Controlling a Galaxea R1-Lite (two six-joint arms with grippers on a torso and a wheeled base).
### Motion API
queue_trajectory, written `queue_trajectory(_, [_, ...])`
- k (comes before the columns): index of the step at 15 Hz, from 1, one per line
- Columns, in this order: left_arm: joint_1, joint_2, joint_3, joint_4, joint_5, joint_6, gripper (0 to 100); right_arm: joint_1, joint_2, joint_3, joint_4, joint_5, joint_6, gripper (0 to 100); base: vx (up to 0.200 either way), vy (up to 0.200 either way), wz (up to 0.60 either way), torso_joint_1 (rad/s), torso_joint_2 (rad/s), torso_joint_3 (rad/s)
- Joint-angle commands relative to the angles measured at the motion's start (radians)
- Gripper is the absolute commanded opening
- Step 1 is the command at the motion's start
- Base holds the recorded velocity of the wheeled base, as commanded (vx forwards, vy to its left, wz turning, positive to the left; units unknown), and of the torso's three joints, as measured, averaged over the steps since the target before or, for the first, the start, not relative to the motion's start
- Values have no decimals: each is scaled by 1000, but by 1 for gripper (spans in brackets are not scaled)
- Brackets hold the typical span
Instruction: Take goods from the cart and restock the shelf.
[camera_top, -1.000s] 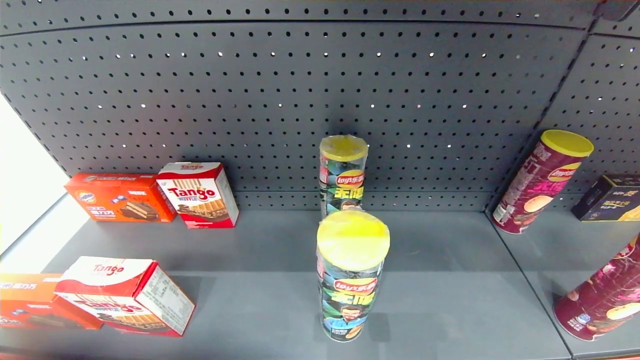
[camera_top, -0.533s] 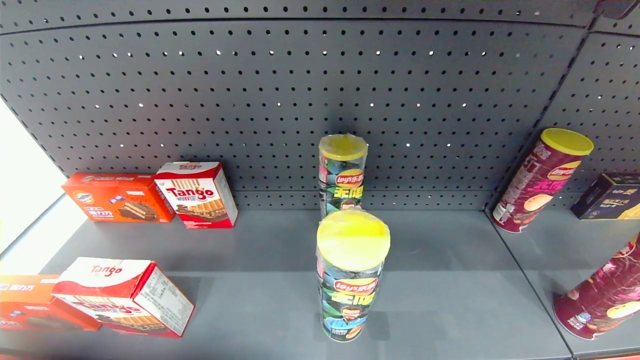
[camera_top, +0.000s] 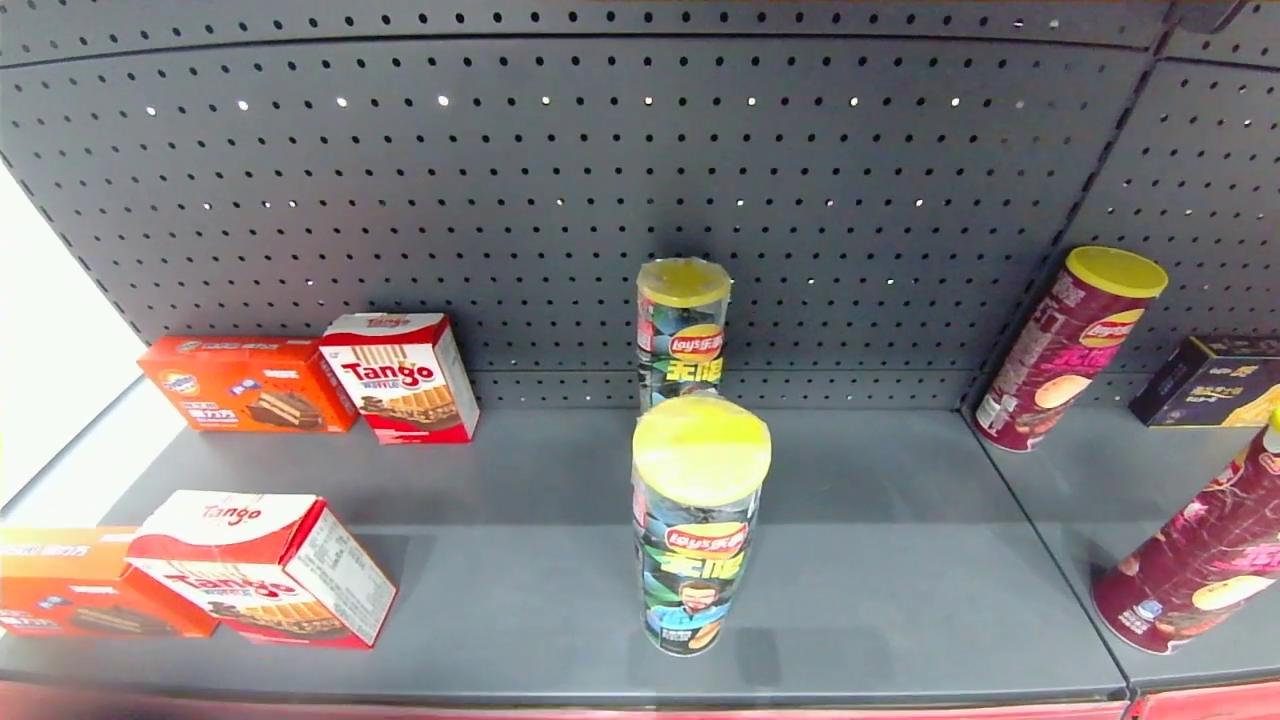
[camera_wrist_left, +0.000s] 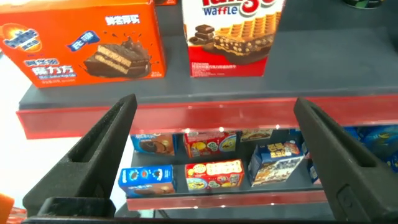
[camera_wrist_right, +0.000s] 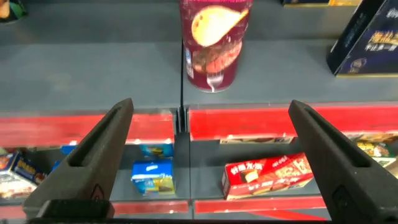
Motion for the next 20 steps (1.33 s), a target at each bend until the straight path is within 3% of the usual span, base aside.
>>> queue_trajectory(1, [0, 0, 0, -1, 0, 0, 100, 0, 2, 0, -1, 0, 0, 100, 0, 0, 0, 0, 0, 0])
queue_trajectory(6, [0, 0, 0, -1, 3, -1, 100, 0, 2, 0, -3, 0, 0, 100, -80, 0, 0, -11, 2, 3])
queue_trajectory(20, [0, 0, 0, -1, 2, -1, 100, 0, 2, 0, -3, 0, 0, 100, -14, 0, 0, 0, 0, 1])
